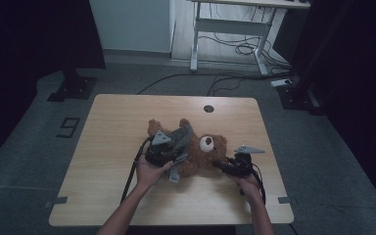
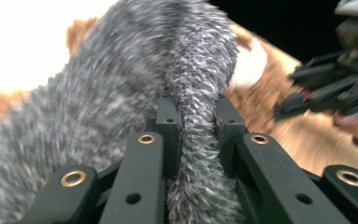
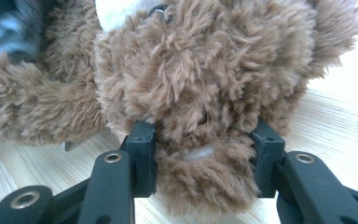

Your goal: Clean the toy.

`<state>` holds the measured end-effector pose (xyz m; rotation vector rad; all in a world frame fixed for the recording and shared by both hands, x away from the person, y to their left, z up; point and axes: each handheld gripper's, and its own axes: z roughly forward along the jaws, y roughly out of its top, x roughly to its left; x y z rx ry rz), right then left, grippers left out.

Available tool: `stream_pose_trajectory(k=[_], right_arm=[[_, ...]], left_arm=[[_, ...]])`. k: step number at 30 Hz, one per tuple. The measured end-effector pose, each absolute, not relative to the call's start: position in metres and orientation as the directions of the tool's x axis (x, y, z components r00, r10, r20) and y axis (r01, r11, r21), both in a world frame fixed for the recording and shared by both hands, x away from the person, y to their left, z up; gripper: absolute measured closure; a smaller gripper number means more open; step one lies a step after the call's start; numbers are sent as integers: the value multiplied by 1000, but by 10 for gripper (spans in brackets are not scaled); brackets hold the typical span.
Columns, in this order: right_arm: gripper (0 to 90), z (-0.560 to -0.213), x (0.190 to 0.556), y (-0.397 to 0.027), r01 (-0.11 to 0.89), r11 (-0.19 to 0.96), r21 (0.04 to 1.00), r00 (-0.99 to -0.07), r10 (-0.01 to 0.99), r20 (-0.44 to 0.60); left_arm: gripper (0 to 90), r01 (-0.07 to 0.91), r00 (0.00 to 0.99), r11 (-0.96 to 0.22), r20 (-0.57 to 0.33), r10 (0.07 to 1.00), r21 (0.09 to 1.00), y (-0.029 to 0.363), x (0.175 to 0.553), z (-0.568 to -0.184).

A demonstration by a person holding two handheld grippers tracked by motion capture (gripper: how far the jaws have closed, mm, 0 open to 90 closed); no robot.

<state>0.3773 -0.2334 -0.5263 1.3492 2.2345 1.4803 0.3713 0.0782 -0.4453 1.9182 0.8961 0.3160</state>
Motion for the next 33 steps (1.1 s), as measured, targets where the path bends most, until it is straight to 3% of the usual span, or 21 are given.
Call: stream_pose_trajectory(k=[7, 14, 19, 33], right_arm=[[557, -527, 379, -235, 606, 56, 793, -567, 729, 382], [600, -528, 381, -237, 633, -4, 774, -533, 723, 440], [606, -529, 383, -239, 653, -34, 757, -510, 719, 472], [601, -528, 383, -239, 651, -16, 759, -525, 713, 465]], left_arm=[[761, 430, 761, -331, -141, 633, 840, 35, 370, -436], [760, 465, 794, -462, -125, 595, 755, 0, 365, -483], [760, 499, 785, -477, -145, 602, 723, 4, 360, -507], [759, 484, 780, -502, -95, 618, 717, 26, 343, -506]])
